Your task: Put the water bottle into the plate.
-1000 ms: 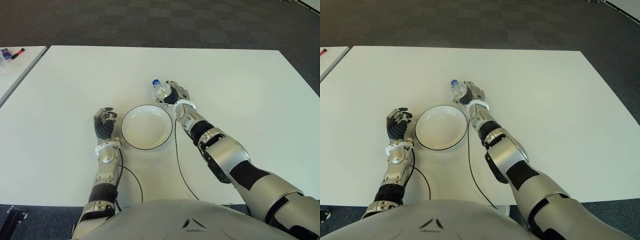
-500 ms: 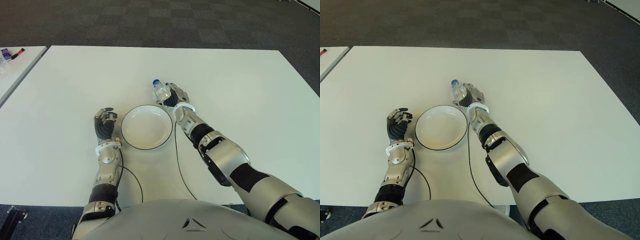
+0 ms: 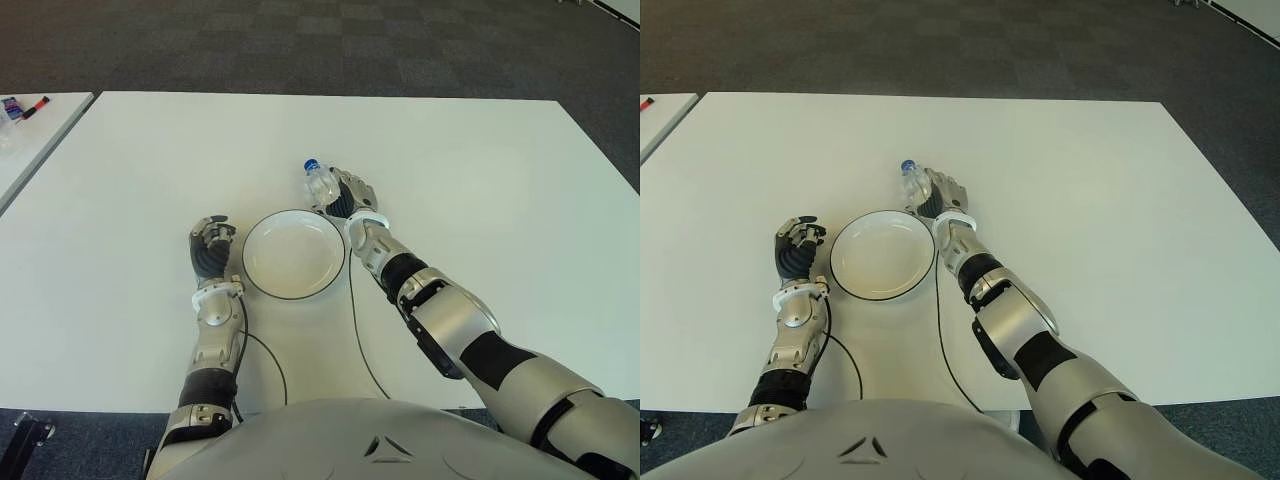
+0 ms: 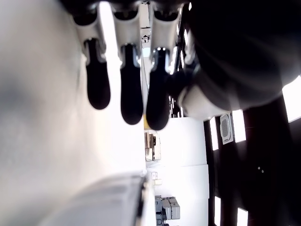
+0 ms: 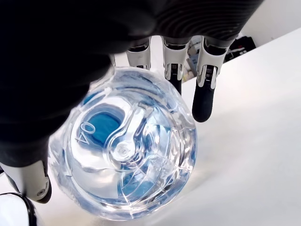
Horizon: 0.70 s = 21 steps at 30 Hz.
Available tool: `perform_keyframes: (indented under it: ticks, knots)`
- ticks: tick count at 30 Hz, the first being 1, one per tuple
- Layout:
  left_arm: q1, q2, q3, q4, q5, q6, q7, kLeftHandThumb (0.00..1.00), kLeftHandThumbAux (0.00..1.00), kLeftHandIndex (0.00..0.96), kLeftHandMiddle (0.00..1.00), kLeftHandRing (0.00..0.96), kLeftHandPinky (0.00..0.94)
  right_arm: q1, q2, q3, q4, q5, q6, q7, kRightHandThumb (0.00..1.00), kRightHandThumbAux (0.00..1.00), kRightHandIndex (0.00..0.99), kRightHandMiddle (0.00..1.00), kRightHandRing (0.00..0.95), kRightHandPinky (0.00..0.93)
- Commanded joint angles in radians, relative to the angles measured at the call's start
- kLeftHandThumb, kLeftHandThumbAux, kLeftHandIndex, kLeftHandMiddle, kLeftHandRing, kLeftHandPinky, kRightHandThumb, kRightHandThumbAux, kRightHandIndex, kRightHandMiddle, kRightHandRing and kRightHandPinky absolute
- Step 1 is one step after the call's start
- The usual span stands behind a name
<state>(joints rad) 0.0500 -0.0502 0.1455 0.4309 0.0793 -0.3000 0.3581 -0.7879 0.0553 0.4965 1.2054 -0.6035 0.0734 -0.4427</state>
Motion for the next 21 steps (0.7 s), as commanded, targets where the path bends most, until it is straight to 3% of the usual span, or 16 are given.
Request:
perform_keyframes:
  ticks: [1,11,21]
  knots:
    - [0.034,-0.025,0.005,0.046,-0.009,0.044,0.016,0.687,0.722,0.421,0.534,0.511,0.485,0.018,-0.005,0.007,-0.006,-0.009,-0.007,-0.008,0.052,0.606,0.023,0.16,0.126,0.253]
    - [0.035,-0.022,0.002,0.045,-0.004,0.044,0.015,0.688,0.723,0.422,0.547,0.525,0.486,0.02,-0.004,-0.002,-0.01,0.005,-0.001,0.01,0.038,0.596,0.011,0.112,0.081,0.195]
    - [0.04,-0.027,0.004,0.035,-0.008,0.042,0.018,0.688,0.723,0.422,0.544,0.52,0.485,0.002,0.007,0.013,0.018,-0.006,0.081,0.083,0.005,0.552,0.0,0.049,0.026,0.077]
